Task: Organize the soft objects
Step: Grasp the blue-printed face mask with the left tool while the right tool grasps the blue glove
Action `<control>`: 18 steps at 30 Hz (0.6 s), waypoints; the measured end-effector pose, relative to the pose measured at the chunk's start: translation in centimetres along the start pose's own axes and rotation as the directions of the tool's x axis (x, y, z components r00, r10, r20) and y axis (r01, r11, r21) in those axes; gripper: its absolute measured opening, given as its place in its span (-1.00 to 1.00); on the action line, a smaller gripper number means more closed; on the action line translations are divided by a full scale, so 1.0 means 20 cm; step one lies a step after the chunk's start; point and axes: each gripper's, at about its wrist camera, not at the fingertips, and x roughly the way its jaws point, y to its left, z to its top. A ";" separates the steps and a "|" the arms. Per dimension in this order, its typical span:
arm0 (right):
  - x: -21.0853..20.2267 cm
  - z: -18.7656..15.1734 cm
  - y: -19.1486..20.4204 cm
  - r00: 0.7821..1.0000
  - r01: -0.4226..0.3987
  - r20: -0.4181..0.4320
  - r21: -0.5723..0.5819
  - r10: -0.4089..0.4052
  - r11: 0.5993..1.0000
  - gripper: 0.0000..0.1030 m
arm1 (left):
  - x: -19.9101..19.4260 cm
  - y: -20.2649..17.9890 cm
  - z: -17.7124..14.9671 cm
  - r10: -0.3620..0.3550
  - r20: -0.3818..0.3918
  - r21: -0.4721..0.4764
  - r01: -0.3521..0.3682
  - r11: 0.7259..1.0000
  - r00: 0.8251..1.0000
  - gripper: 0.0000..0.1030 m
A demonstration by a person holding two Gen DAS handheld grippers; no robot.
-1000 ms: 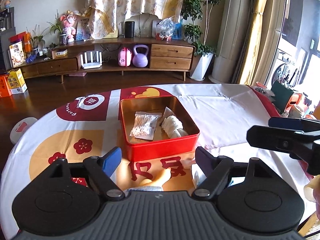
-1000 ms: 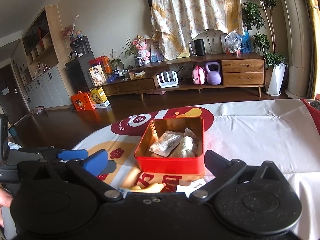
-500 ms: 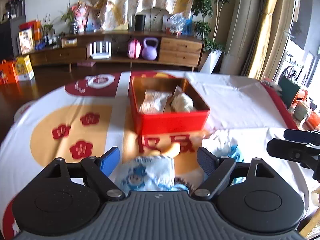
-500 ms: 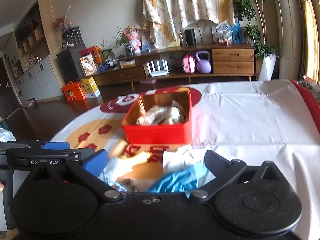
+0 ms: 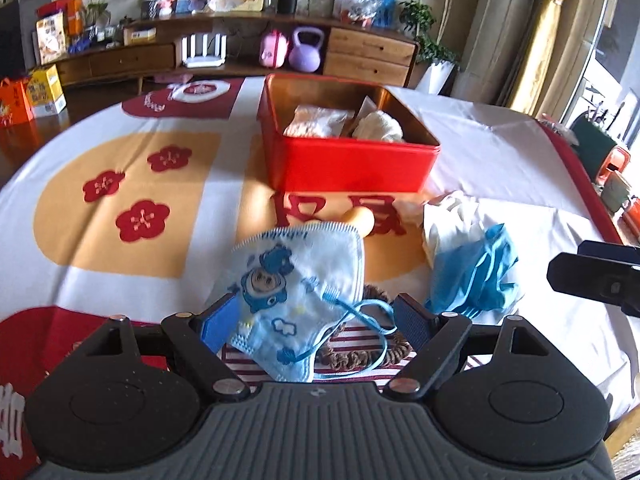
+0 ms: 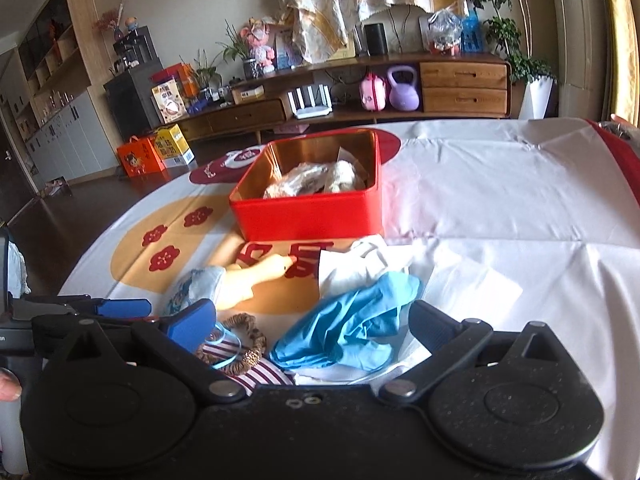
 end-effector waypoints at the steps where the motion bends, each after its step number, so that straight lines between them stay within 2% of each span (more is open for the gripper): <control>1: 0.01 0.00 -0.01 1.000 0.000 -0.006 0.002 0.000 1.000 0.99 | 0.02 0.01 0.00 0.001 -0.007 -0.015 -0.001 1.000 1.000 0.64; 5: 0.07 -0.01 -0.01 1.000 0.000 -0.027 0.009 0.000 1.000 0.99 | 0.08 0.04 0.01 0.005 -0.029 -0.067 -0.007 0.998 1.000 0.64; 12: 0.18 0.02 -0.02 0.998 0.016 -0.056 0.014 -0.015 1.000 0.99 | 0.15 0.02 0.04 0.019 -0.051 -0.065 -0.022 0.998 0.999 0.64; 18: 0.28 0.01 -0.06 0.994 0.042 -0.099 0.042 -0.038 0.998 0.81 | 0.18 0.06 0.05 -0.007 -0.058 -0.103 0.001 0.995 0.998 0.64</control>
